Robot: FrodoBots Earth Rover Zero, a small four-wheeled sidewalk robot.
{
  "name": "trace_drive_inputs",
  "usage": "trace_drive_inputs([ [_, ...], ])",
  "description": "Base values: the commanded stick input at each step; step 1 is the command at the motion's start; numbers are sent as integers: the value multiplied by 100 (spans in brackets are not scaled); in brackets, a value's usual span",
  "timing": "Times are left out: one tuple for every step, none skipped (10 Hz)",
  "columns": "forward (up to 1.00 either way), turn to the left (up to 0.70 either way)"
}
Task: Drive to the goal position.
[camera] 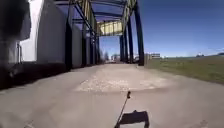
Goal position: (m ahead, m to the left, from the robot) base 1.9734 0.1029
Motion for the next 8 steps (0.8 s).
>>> trace_drive_inputs([
  [100,0],
  [100,0],
  [100,0],
  [100,0],
  [100,0],
  [100,0],
  [100,0],
  [100,0],
])
